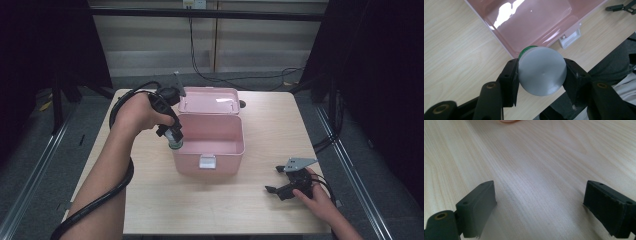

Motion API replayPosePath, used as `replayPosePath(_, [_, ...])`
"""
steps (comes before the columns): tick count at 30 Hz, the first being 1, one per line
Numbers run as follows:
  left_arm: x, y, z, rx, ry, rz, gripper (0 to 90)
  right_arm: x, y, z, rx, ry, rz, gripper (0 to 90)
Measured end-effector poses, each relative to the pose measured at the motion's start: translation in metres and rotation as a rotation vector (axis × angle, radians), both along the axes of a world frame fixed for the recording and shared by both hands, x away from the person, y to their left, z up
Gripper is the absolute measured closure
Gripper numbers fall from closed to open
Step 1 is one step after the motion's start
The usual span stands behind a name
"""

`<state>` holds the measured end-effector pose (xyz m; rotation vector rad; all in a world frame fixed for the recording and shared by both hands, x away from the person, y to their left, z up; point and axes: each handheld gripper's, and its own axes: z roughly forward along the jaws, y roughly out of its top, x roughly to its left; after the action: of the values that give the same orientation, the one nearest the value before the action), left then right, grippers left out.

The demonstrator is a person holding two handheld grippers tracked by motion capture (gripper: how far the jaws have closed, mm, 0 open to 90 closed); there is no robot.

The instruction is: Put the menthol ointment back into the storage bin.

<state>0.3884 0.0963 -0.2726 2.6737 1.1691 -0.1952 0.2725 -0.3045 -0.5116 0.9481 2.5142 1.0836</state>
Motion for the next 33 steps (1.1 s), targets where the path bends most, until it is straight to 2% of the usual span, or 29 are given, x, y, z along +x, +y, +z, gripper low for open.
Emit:
replayPosePath(7, [0.009,-0.01,-0.001,0.011,-0.008,0.014,49.9,0.0,0.0,0.0,0.0,0.0,0.0,10.0])
replayPosePath(10, [0.012,-0.013,-0.001,0.001,-0.005,0.028,49.9,0.0,0.0,0.0,0.0,0.0,0.0,10.0])
replayPosePath(15, [0.017,-0.018,-0.002,0.01,-0.008,0.023,49.9,0.0,0.0,0.0,-0.002,0.002,0.001,10.0])
replayPosePath(17, [0.02,-0.02,-0.003,0.0,-0.006,0.023,49.9,0.0,0.0,0.0,-0.001,0.002,0.001,10.1])
replayPosePath(23, [0.03,-0.028,-0.006,0.011,-0.02,0.029,49.9,0.0,0.0,0.0,-0.002,0.002,0.001,10.1])
replayPosePath(28, [0.035,-0.036,-0.011,0.008,-0.008,0.038,49.9,0.0,0.0,0.0,-0.002,0.002,0.001,10.0])
replayPosePath(33, [0.039,-0.042,-0.016,0.01,-0.015,0.039,49.9,0.0,0.0,0.0,-0.002,0.002,0.001,10.1])
